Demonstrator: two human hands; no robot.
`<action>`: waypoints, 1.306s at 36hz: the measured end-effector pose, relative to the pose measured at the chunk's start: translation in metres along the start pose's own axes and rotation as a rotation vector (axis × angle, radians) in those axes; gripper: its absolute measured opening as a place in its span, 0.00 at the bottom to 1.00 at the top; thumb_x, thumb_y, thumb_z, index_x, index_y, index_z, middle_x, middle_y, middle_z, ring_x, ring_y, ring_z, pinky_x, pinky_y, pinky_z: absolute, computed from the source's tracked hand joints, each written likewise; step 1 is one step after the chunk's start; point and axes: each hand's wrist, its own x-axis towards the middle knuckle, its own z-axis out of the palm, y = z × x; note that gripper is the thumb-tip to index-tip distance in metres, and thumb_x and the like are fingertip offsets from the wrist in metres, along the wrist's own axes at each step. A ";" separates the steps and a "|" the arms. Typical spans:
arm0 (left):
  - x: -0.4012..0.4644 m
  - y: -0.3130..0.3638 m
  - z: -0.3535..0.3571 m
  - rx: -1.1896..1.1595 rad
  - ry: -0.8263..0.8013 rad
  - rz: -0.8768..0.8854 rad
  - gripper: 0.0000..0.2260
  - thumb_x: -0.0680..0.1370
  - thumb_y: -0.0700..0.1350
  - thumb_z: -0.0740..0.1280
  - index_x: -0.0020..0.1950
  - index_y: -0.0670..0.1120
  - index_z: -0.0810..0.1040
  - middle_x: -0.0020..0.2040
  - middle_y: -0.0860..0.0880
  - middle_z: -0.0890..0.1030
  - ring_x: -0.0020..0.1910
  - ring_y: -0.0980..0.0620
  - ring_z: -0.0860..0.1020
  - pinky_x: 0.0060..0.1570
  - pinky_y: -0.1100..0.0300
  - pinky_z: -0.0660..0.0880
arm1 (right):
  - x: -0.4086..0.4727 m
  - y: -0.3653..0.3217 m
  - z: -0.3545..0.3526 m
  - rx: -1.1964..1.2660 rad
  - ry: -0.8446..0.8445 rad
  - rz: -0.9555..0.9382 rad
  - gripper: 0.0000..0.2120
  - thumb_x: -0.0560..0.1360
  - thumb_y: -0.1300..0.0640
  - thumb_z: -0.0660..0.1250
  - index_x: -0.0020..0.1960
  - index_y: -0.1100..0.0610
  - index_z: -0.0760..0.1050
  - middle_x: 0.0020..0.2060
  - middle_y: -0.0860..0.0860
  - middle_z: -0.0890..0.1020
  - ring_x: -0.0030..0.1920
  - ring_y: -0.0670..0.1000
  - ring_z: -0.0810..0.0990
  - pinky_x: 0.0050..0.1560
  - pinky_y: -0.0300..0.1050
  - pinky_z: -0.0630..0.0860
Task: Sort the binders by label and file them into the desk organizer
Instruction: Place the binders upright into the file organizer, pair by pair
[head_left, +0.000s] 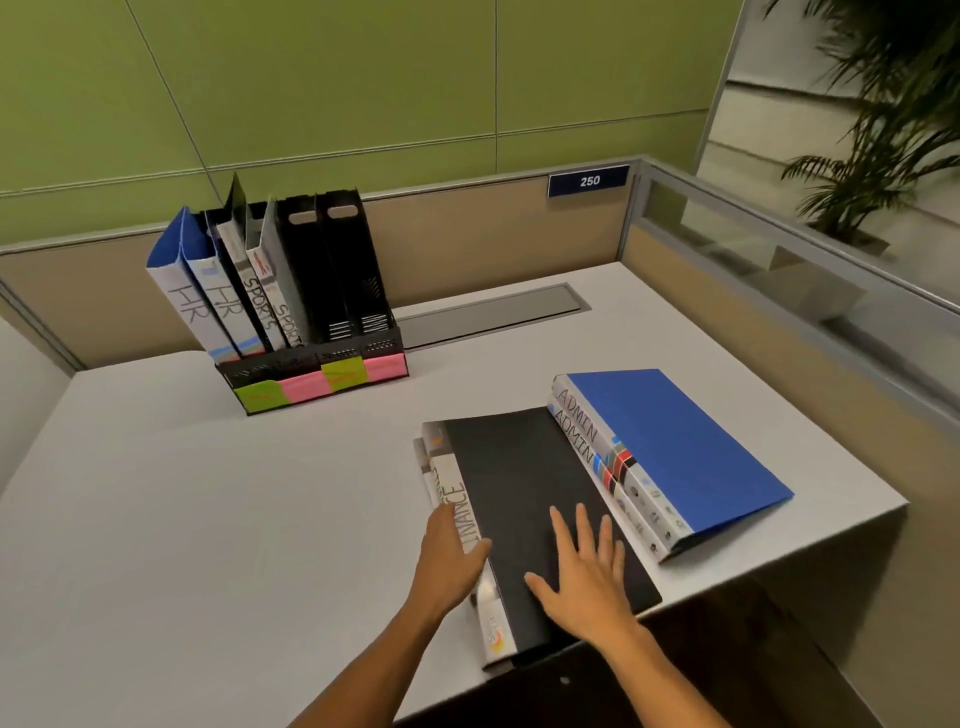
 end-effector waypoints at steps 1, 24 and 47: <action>-0.001 -0.001 0.003 0.023 -0.004 0.012 0.26 0.77 0.50 0.72 0.70 0.54 0.64 0.70 0.51 0.72 0.58 0.56 0.73 0.55 0.62 0.72 | -0.002 0.006 0.009 -0.044 -0.041 0.014 0.44 0.76 0.27 0.50 0.81 0.45 0.34 0.80 0.54 0.34 0.78 0.64 0.30 0.75 0.66 0.36; 0.024 0.003 -0.006 -0.488 -0.072 -0.377 0.17 0.78 0.44 0.71 0.66 0.47 0.73 0.63 0.46 0.79 0.54 0.45 0.80 0.55 0.46 0.78 | 0.000 0.028 0.029 -0.132 -0.148 -0.003 0.44 0.65 0.20 0.26 0.72 0.43 0.20 0.74 0.51 0.23 0.71 0.59 0.18 0.69 0.62 0.22; -0.013 0.014 -0.045 -0.699 0.042 -0.105 0.25 0.75 0.40 0.74 0.61 0.64 0.70 0.60 0.56 0.81 0.56 0.49 0.82 0.48 0.50 0.84 | -0.001 -0.044 -0.077 0.246 -0.266 -0.143 0.40 0.77 0.36 0.65 0.81 0.38 0.45 0.81 0.43 0.44 0.81 0.51 0.51 0.77 0.56 0.59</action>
